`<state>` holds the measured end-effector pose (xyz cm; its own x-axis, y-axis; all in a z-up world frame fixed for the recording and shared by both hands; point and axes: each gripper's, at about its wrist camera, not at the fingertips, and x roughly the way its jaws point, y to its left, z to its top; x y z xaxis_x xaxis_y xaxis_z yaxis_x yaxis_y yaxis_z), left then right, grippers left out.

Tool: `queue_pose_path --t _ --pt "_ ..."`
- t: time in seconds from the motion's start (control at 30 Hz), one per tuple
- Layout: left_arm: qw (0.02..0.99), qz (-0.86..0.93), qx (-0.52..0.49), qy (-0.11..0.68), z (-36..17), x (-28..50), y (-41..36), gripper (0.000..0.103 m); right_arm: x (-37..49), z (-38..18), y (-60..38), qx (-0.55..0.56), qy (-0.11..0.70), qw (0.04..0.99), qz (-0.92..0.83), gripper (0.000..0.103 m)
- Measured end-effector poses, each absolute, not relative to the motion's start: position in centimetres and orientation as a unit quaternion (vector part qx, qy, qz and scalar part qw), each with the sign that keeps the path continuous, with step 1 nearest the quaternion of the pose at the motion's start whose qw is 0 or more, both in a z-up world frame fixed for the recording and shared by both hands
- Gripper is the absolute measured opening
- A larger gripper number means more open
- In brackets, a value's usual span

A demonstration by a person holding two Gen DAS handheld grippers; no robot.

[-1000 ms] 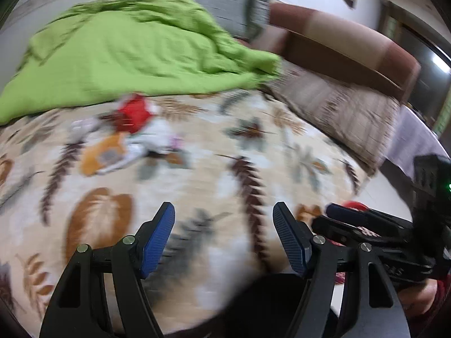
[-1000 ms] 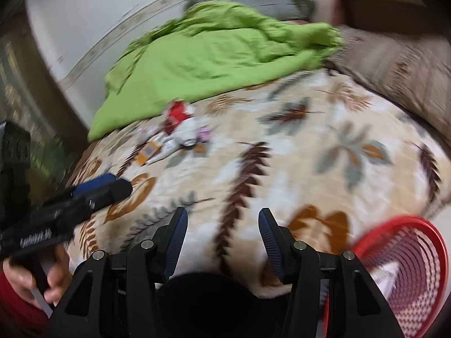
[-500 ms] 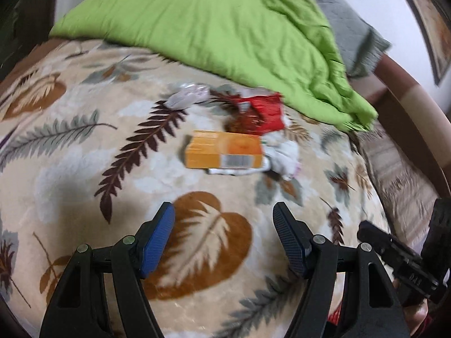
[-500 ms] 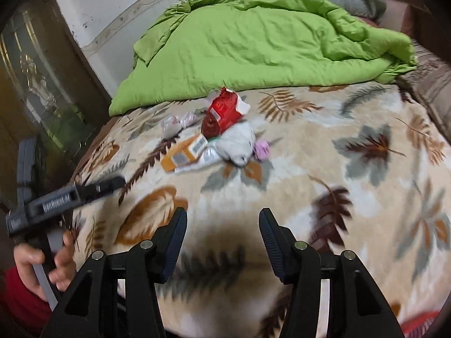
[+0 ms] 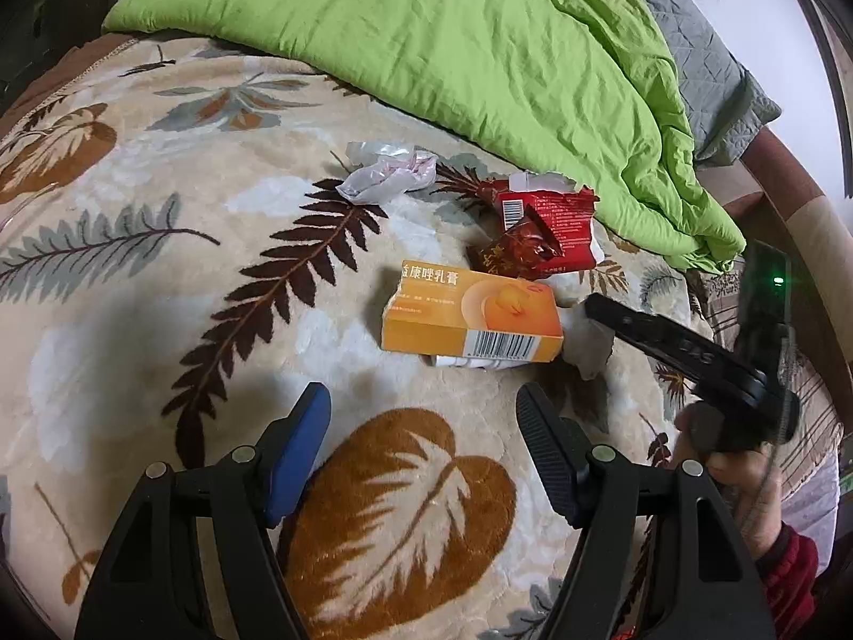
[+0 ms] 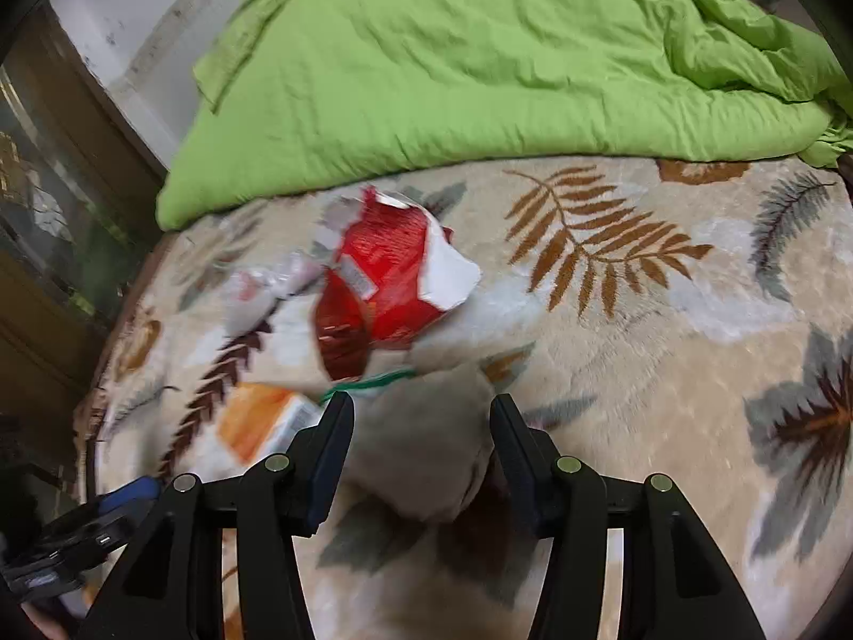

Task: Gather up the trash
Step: 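Return to the bed and grasp the white sock with the right tool, then grasp the white bottle with the left tool while the right tool holds the sock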

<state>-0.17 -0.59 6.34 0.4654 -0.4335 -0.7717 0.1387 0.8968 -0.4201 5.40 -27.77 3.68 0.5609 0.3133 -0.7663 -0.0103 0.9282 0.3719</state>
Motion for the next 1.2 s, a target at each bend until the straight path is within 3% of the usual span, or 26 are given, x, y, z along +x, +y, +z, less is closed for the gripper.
queue_pose_path --t 0.07,0.2,0.3,0.7,1.2 --pt "0.841 -0.170 -0.153 0.490 6.1 0.2 -0.5 0.071 5.6 3.1 -27.4 0.174 0.465 0.861 0.113 0.053" --pt "0.836 -0.173 -0.162 0.495 5.7 0.8 -0.2 0.071 3.4 3.3 -25.4 0.171 0.463 0.858 0.146 0.026" --pt "0.833 -0.174 -0.167 0.497 5.6 1.0 0.1 0.071 0.0 3.6 -23.2 0.165 0.457 0.856 0.178 0.021" --pt "0.830 -0.166 -0.175 0.502 6.1 2.1 0.5 0.071 -10.7 6.7 -21.0 0.178 0.438 0.845 0.248 0.018" --pt "0.838 -0.130 -0.124 0.516 4.8 -1.0 -1.1 0.070 -13.7 7.7 -26.4 0.243 0.397 0.864 0.192 0.018"
